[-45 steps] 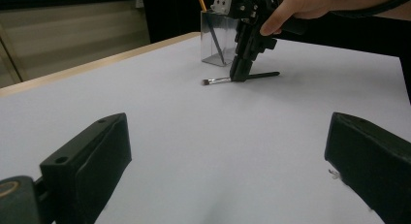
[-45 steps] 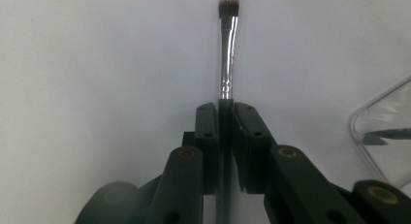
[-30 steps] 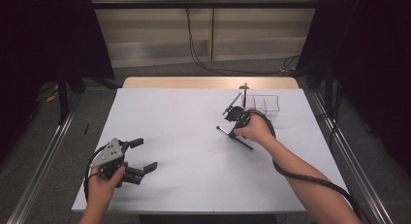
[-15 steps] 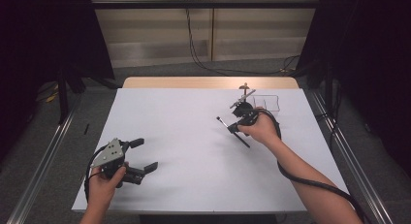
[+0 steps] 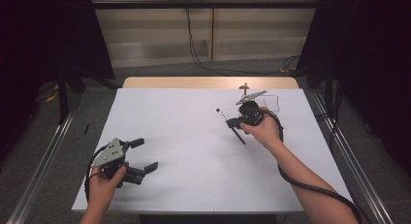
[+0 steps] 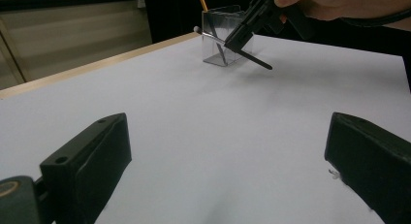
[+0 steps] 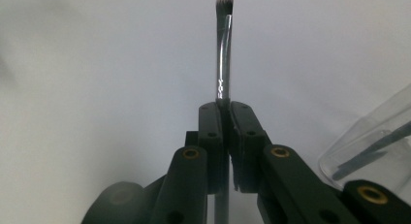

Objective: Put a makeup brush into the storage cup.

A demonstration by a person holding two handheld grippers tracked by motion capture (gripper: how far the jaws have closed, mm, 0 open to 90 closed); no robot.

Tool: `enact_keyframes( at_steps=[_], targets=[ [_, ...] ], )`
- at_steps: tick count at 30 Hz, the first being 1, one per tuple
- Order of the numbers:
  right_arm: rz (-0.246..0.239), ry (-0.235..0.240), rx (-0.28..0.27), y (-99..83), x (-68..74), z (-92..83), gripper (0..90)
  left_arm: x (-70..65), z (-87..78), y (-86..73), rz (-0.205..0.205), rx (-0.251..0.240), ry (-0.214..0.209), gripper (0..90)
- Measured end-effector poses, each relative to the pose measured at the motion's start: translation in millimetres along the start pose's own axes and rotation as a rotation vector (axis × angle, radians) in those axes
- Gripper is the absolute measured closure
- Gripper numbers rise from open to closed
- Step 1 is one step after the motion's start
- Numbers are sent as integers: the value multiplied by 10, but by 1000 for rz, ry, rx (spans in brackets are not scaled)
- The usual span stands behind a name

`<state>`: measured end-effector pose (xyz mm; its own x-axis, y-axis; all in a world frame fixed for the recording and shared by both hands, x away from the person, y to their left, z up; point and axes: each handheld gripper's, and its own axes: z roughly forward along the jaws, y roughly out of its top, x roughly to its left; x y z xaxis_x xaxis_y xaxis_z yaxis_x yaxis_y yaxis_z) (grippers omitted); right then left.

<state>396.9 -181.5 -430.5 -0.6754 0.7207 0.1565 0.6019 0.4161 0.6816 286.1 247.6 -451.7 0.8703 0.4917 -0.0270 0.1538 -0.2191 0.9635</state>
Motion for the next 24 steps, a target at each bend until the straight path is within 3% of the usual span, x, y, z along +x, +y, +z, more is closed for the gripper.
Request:
enact_keyframes(
  at_steps=[12, 17, 24],
  targets=[
    [11, 9, -94, -47, 0, -42, 846, 1, 0, 0, 0, 0, 1, 28],
    [9, -1, -160, -59, -8, -82, 846, -1, 0, 1, 1, 1, 1, 28],
    [40, 14, -251, -100, -4, -132, 846, -2, 1, 1, 1, 1, 2, 28]
  ],
)
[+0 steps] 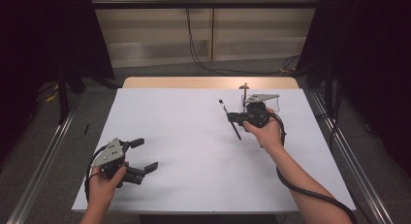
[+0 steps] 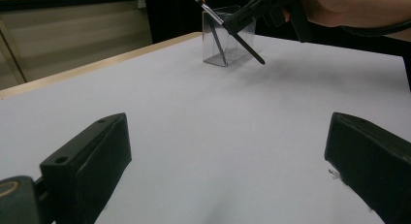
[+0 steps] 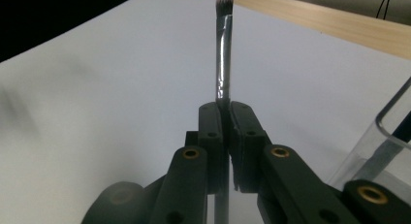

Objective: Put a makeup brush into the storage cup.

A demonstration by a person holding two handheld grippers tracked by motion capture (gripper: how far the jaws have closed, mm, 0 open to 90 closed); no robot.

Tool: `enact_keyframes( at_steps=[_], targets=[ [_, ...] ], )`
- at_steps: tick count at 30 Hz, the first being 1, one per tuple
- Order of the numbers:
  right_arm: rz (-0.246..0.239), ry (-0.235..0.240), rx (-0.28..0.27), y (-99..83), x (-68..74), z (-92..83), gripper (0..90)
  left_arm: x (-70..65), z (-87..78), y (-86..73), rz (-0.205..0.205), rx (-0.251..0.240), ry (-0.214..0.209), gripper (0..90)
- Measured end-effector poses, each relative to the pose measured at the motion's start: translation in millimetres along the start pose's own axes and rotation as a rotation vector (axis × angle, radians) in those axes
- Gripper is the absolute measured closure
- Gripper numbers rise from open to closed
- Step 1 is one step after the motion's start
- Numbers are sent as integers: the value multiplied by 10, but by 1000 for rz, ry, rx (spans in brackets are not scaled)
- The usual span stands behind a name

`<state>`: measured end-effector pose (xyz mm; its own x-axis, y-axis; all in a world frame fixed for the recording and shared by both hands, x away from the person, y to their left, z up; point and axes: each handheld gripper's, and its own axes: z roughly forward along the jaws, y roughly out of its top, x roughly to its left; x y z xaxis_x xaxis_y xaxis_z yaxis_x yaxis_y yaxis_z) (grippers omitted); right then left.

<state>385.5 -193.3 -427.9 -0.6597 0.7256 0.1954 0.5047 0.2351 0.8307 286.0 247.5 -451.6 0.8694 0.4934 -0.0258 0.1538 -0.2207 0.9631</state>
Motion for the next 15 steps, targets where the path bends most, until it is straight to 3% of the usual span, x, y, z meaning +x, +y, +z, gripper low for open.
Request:
enact_keyframes(
  at_steps=[15],
  targets=[
    [-17, 11, -131, 0, 31, -81, 846, 0, 2, -1, 0, -1, 2, 28]
  ],
)
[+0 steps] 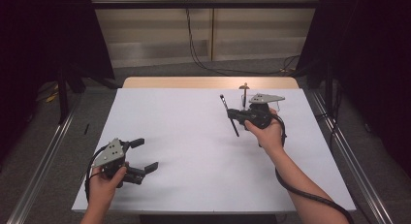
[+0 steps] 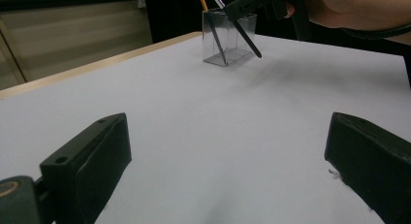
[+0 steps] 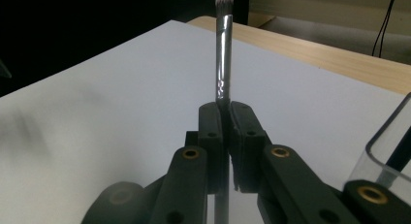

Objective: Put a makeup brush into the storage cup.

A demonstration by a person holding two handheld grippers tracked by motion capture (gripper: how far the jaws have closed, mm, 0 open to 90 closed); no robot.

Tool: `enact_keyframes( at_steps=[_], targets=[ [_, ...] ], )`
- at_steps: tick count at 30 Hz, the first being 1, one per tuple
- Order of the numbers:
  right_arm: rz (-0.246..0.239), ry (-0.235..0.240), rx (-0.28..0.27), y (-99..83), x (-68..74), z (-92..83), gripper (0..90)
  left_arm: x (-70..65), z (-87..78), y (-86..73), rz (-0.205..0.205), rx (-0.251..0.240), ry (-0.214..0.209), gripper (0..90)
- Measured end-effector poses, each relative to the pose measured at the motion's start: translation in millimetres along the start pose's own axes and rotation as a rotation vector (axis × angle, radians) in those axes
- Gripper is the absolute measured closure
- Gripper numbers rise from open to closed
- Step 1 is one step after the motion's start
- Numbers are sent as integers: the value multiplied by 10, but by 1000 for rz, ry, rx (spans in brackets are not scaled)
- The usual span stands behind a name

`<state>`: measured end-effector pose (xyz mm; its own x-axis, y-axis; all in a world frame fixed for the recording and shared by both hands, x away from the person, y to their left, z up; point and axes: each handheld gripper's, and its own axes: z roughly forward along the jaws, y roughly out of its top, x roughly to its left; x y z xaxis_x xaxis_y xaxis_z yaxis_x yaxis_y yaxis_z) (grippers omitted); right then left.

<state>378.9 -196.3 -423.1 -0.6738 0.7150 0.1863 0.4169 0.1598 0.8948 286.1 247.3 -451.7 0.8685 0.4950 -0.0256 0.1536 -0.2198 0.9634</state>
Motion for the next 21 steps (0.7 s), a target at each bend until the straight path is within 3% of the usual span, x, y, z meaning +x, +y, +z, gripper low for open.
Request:
enact_keyframes(
  at_steps=[6, 21],
  targets=[
    [-1, -3, -49, 35, 1, -28, 845, 0, 1, -2, -2, 0, 1, 28],
    [-2, -12, -98, 105, -21, -76, 845, 2, 10, -10, -6, 7, -4, 28]
  ],
)
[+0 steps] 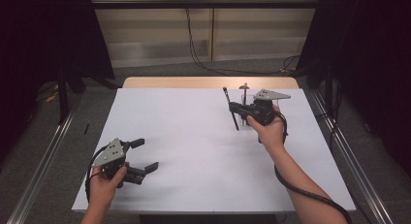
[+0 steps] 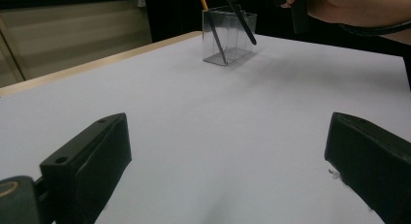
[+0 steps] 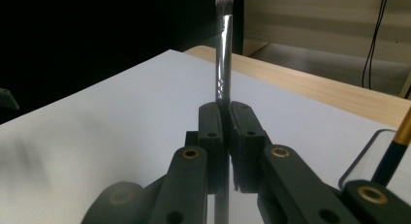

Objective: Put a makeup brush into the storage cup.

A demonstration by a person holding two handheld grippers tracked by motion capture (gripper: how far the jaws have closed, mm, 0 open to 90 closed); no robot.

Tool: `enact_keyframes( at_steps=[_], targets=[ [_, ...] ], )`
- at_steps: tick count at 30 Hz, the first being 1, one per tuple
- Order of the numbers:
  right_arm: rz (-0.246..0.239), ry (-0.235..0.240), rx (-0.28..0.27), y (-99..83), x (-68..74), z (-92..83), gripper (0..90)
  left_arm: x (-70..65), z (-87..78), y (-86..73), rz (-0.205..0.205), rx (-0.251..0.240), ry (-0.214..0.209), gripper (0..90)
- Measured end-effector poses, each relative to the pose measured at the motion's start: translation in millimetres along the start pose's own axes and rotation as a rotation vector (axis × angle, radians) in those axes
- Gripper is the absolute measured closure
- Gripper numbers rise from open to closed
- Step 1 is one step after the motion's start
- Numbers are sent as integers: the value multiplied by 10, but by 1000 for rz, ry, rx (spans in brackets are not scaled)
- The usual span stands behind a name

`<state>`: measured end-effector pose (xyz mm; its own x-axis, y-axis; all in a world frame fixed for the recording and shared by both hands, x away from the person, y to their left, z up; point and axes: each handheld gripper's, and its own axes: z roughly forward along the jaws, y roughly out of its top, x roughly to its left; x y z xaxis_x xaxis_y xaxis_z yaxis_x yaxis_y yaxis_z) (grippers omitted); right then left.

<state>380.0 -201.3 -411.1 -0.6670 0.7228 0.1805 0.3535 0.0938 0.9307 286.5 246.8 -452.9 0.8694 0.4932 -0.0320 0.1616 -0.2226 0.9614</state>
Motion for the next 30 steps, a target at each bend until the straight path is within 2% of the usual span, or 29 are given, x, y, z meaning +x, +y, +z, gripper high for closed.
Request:
enact_keyframes(
  at_steps=[5, 21, 30],
  targets=[
    [-2, -10, -14, 33, -17, -16, 845, -1, 1, 0, 0, -1, 0, 28],
    [-15, -49, -104, 125, -51, -70, 845, 0, -4, -1, -4, -4, 5, 28],
    [-4, -68, -142, 151, -85, -105, 845, -4, -5, 1, -6, -5, 6, 28]
  ],
)
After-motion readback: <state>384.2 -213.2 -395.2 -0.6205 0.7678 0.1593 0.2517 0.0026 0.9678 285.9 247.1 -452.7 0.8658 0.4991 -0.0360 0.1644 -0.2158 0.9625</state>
